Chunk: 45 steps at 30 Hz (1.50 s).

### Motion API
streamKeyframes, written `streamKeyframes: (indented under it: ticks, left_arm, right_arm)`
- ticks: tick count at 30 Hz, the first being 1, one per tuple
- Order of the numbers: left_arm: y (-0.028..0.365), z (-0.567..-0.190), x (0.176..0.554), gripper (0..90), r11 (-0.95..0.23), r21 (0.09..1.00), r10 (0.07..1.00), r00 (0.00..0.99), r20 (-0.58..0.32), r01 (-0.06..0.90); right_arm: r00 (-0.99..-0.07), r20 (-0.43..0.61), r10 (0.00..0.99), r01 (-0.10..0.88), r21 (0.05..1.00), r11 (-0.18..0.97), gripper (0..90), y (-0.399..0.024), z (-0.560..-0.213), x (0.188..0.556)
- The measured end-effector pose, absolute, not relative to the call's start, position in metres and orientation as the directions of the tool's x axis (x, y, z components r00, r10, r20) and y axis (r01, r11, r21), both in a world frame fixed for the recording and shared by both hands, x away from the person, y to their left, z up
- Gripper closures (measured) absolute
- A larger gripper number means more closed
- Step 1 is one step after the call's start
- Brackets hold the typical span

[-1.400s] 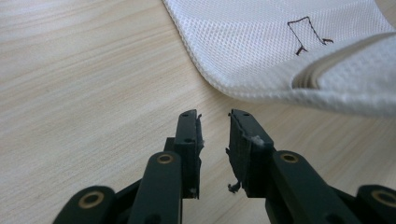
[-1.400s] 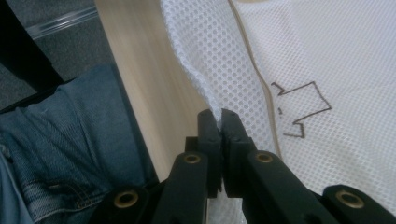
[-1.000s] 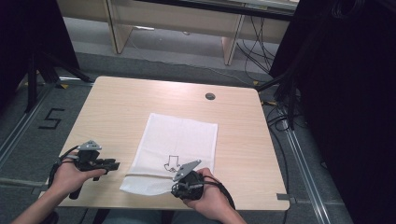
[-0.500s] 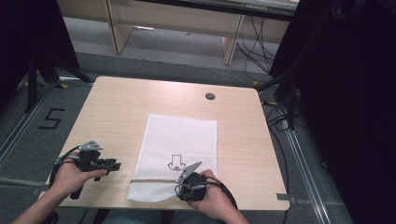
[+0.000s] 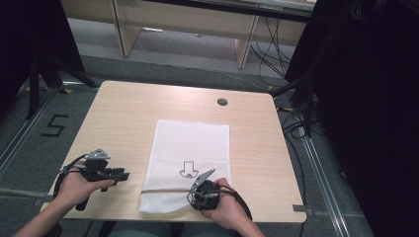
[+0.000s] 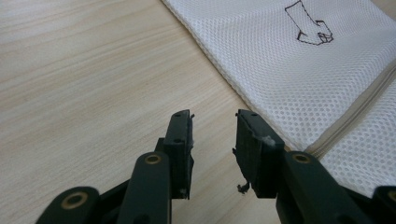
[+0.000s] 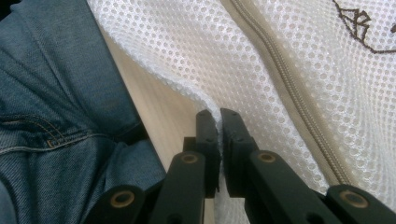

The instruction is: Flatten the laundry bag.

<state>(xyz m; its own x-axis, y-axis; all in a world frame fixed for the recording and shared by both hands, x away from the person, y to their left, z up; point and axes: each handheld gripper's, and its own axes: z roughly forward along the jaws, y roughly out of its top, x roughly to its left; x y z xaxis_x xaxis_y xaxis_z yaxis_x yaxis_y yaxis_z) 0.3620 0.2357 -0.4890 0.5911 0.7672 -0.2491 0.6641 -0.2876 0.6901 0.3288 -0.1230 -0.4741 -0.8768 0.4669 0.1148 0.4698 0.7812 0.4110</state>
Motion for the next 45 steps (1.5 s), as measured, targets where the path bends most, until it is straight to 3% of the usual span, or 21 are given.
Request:
streamKeyframes:
  ticks: [29,34,37,45]
  left_arm:
    - [0.227,-0.491,0.364,64.7,-0.309,0.691,0.751,0.613,-0.244,0.654]
    - [0.226,-0.491,0.364,64.0,-0.307,0.693,0.755,0.611,-0.240,0.652]
    - [0.226,-0.491,0.364,63.5,-0.309,0.693,0.752,0.614,-0.242,0.652]
    - [0.226,-0.491,0.364,61.2,-0.305,0.701,0.754,0.614,-0.236,0.644]
  right_arm:
    - [-0.845,0.061,0.531,0.505,0.413,0.758,80.8,-0.124,-0.481,0.350]
    - [-0.834,0.074,0.547,0.524,0.412,0.745,77.0,-0.126,-0.483,0.351]
    - [-0.831,0.083,0.550,0.531,0.414,0.739,70.3,-0.124,-0.482,0.348]
    - [-0.793,0.118,0.597,0.572,0.480,0.665,60.8,-0.131,-0.463,0.343]
